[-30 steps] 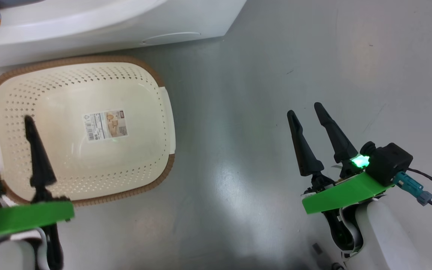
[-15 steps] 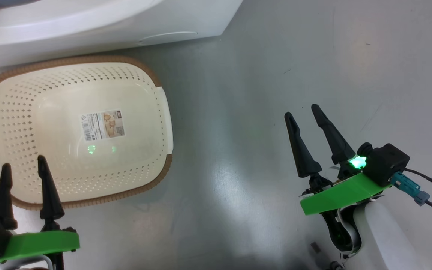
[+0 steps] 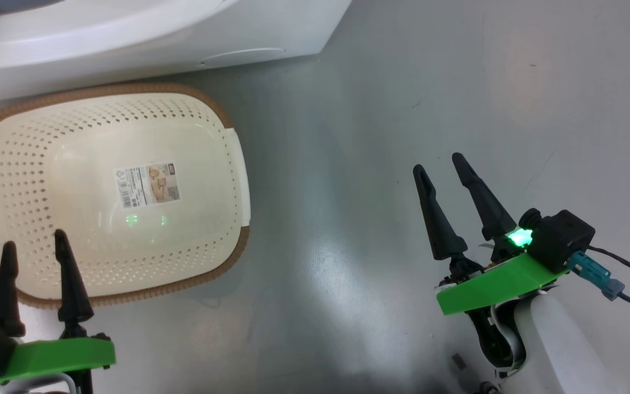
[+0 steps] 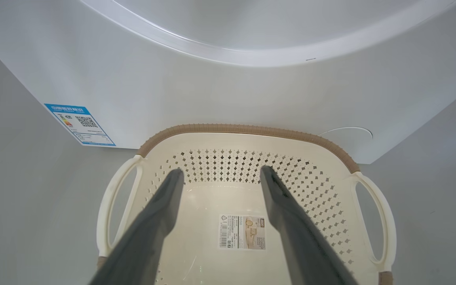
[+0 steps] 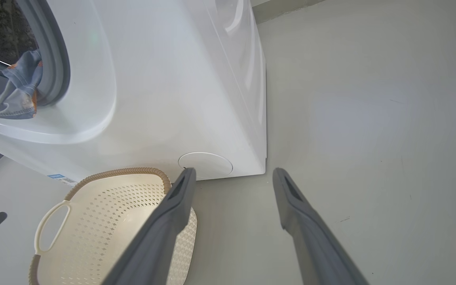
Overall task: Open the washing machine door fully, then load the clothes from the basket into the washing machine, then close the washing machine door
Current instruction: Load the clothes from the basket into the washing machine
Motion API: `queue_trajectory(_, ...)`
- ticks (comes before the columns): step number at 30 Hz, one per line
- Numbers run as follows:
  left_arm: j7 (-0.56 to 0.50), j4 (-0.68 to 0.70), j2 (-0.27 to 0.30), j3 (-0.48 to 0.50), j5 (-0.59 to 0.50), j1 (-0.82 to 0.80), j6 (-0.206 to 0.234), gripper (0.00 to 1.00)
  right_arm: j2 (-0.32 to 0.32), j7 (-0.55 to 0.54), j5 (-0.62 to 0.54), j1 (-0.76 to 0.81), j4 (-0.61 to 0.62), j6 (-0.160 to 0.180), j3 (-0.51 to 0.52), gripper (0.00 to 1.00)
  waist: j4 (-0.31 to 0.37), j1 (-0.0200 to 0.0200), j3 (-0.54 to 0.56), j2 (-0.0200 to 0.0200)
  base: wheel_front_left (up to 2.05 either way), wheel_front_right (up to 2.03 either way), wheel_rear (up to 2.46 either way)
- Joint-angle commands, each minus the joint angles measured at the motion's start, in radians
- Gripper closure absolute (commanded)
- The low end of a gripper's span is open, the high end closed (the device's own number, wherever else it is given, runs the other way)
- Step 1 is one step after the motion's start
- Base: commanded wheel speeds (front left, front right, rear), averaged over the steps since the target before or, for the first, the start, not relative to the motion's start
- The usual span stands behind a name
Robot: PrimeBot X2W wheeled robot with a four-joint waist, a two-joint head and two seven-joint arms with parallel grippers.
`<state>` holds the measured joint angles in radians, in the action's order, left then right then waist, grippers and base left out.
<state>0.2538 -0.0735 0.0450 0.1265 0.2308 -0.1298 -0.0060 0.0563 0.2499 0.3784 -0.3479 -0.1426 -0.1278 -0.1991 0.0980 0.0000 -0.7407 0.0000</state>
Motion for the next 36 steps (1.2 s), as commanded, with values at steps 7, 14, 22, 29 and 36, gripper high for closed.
queue_trajectory(7, -0.002, 0.055, 0.046, 0.054, -0.024, -0.077, -0.024, 0.0, -0.006, 0.012, 0.005, 0.023, 0.013, -0.003, -0.022, 0.0, 0.001, 0.0, 0.008, 0.0, 0.0, 0.0, 0.0)
queue_trajectory(14, -0.09, 0.121, 0.105, 0.061, -0.023, -0.199, -0.021, 0.0, -0.006, 0.012, 0.013, 0.014, 0.013, -0.003, -0.034, 0.0, 0.009, 0.0, 0.009, 0.0, 0.0, 0.0, 0.0)
queue_trajectory(22, -0.22, 0.175, 0.154, 0.053, -0.02, -0.362, -0.001, 0.0, -0.006, 0.012, 0.024, 0.02, 0.019, -0.003, -0.037, 0.0, 0.019, 0.0, 0.007, 0.0, 0.0, 0.0, 0.0)
queue_trajectory(29, -0.388, 0.157, 0.176, 0.049, -0.004, -0.485, 0.031, 0.0, -0.006, 0.012, 0.03, 0.022, 0.019, -0.003, -0.033, 0.0, 0.023, 0.0, 0.008, 0.0, 0.0, 0.0, 0.0)
queue_trajectory(36, -0.525, 0.087, 0.178, 0.06, 0.016, -0.571, 0.084, 0.0, -0.006, 0.012, 0.037, 0.024, 0.017, -0.003, -0.039, 0.0, 0.027, 0.0, 0.009, 0.0, 0.0, 0.0, 0.0)
